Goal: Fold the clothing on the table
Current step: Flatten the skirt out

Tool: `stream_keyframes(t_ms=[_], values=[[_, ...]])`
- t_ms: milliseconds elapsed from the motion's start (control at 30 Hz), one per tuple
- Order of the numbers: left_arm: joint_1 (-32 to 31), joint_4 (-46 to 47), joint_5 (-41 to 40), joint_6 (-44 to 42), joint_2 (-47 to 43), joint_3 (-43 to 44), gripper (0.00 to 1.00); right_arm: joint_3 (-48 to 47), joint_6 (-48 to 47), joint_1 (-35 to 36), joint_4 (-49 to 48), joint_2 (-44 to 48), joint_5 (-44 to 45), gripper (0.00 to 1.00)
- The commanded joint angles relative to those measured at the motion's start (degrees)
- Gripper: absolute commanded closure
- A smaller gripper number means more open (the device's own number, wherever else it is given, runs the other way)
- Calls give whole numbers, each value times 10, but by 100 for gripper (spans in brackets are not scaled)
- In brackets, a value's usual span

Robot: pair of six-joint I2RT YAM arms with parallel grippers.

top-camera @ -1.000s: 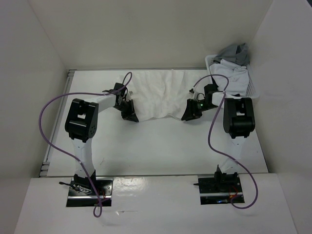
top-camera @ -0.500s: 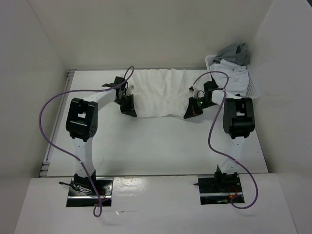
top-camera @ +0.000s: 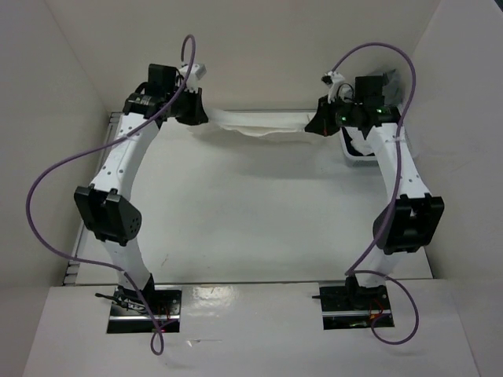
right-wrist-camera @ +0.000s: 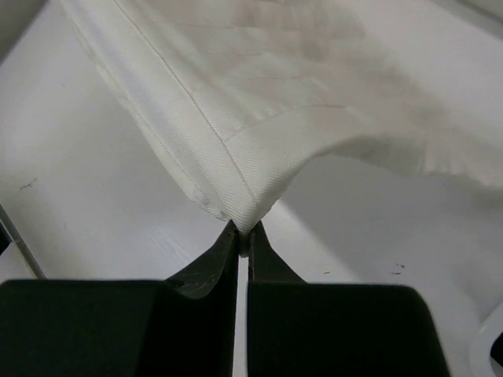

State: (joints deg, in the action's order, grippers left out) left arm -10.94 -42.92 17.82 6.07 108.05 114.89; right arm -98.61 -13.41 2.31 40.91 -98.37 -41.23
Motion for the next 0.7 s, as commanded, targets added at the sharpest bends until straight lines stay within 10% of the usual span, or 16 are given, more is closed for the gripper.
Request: stream_keyframes(t_ms=[0, 667], values=[[8, -8, -29, -70, -77, 29, 100, -33, -16, -4, 26, 67, 28, 100], [61, -45, 96, -147, -345, -26, 100, 10, -26, -57, 30, 292, -46, 100]])
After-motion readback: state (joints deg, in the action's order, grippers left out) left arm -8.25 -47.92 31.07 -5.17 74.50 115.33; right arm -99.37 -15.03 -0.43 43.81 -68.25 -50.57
